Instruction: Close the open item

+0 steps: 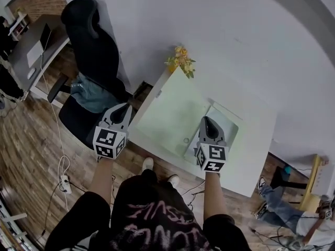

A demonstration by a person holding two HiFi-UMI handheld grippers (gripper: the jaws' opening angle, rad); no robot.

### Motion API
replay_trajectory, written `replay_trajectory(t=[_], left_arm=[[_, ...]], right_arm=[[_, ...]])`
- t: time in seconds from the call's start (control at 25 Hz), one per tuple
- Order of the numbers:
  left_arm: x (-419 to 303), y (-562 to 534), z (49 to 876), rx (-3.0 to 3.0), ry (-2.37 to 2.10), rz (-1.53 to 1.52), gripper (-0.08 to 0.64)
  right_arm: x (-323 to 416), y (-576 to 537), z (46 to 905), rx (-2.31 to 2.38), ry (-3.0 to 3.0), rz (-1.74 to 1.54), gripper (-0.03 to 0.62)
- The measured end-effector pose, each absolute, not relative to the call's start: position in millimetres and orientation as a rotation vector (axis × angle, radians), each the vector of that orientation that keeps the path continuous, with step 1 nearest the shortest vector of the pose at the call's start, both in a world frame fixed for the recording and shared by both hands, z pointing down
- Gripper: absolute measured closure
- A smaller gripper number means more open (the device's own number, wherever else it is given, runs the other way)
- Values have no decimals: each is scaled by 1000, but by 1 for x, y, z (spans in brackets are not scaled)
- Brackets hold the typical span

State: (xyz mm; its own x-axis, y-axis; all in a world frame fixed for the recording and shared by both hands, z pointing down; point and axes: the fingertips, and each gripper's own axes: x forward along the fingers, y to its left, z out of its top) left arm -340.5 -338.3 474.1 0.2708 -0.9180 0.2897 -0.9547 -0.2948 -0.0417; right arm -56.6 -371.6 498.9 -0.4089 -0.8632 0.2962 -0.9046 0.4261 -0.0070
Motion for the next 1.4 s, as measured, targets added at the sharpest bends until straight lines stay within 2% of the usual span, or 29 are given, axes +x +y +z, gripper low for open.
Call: replay_trajectory(t=[0.28, 0.4, 0.6, 1.0, 1.4], left_arm=[[-334, -353, 512, 2450, -1605, 503, 544], [-323, -359, 525, 2484, -1519, 538, 483], [-305, -365, 537, 2535, -1392, 531, 462], [-253, -366, 508, 2725, -1176, 405, 462], [-181, -362, 479, 2829, -1020, 365, 463]], right_arm=[[-56, -374, 512, 1597, -2357, 266, 565], [-47, -371, 519, 1633, -2313, 278, 565], [-33, -364, 522, 1694, -2257, 295, 565], [1, -345, 523, 1808, -2192, 317, 565], [70, -319, 509, 1938, -2127, 322, 565]])
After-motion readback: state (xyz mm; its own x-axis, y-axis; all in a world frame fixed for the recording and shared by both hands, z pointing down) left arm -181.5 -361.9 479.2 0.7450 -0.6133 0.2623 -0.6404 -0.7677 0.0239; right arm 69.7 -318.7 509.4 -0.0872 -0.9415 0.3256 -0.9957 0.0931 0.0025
